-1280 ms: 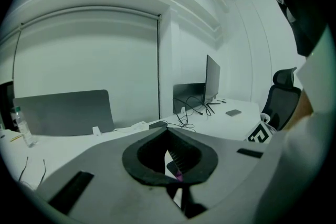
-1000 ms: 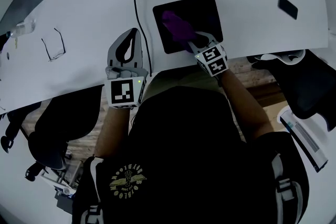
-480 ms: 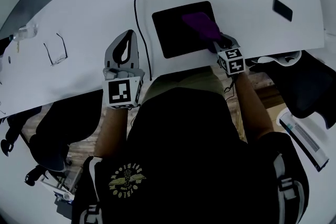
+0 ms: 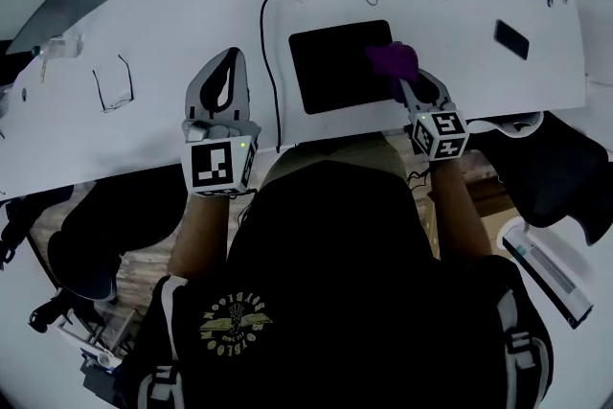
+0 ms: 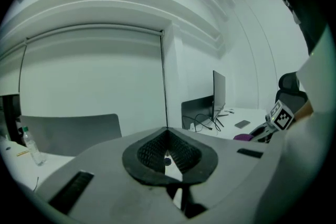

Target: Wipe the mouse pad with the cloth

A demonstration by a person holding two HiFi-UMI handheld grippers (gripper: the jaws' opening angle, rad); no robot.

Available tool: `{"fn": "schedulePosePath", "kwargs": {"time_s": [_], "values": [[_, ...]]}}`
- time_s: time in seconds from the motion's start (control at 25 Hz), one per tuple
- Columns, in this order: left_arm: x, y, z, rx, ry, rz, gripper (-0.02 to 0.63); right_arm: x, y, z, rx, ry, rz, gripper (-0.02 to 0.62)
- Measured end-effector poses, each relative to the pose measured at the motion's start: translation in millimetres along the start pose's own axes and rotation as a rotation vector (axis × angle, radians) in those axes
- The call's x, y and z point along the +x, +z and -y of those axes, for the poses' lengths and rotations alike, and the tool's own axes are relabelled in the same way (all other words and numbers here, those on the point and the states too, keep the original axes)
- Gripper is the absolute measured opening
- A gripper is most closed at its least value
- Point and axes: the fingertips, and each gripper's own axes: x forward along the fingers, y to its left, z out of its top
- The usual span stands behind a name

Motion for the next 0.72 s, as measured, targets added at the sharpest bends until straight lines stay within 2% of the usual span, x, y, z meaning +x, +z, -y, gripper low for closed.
{"fn": "schedulePosePath", "kwargs": {"time_s": [0.48, 0.72], "values": [[-33.8, 76.5, -16.0, 0.031, 0.043, 0.110, 0.002, -75.7, 162.9, -36.2, -0.049, 0.069, 0.365, 0.089], [-58.4, 122.6, -18.7, 0.062, 0.035, 0.182, 0.002, -124.6, 225.3, -59.0, -0.156, 0.045, 0.490, 0.087]]}}
